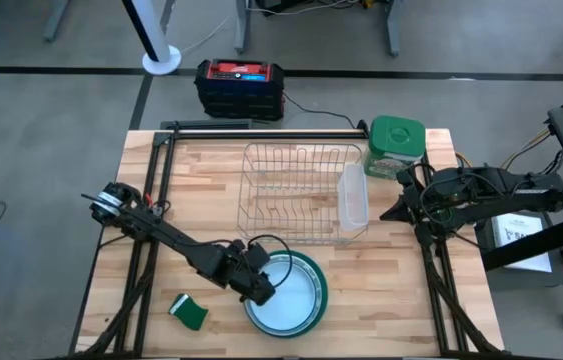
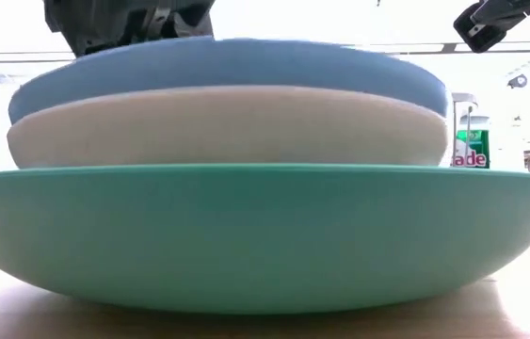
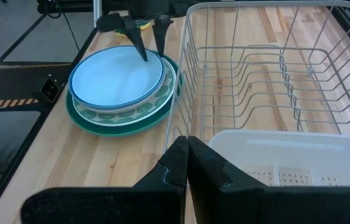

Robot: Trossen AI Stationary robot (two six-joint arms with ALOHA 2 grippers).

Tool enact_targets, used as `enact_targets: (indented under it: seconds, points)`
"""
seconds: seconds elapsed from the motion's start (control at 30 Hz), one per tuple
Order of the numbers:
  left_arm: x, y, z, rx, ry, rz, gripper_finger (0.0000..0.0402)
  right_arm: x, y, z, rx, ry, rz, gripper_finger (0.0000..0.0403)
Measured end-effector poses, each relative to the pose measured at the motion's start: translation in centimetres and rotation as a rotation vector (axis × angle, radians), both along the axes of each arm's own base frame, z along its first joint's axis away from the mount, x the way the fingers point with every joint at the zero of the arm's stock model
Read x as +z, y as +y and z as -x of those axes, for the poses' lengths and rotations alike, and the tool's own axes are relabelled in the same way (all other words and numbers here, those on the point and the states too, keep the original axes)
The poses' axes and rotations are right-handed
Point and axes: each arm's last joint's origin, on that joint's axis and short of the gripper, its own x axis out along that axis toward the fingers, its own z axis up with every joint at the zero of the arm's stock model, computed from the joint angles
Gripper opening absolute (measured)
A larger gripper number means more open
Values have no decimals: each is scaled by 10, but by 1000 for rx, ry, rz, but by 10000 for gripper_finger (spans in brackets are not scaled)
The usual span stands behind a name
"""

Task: Sort dishes
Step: Put the light blue plate in the dish rack

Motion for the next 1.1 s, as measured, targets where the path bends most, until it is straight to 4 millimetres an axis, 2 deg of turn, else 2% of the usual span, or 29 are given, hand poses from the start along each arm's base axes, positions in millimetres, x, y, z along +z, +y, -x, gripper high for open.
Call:
enact_targets:
  seconds: [0.17, 0.4, 0.5, 0.87, 1.1]
  points:
    - [-8, 3, 5, 40, 19, 2, 162, 0, 0, 0, 0, 0, -1, 0]
    - [-9, 3, 6, 54, 24, 5, 153, 0, 0, 0, 0, 0, -1, 0]
    - [-9, 3, 6, 54, 26, 4, 134, 0, 0, 0, 0, 0, -1, 0]
    - [-4, 2, 3, 44, 14, 7, 16, 0, 0, 0, -1, -1, -1, 0]
    - [11, -1, -2, 14, 24, -13, 20, 0, 0, 0, 0, -1, 0, 0]
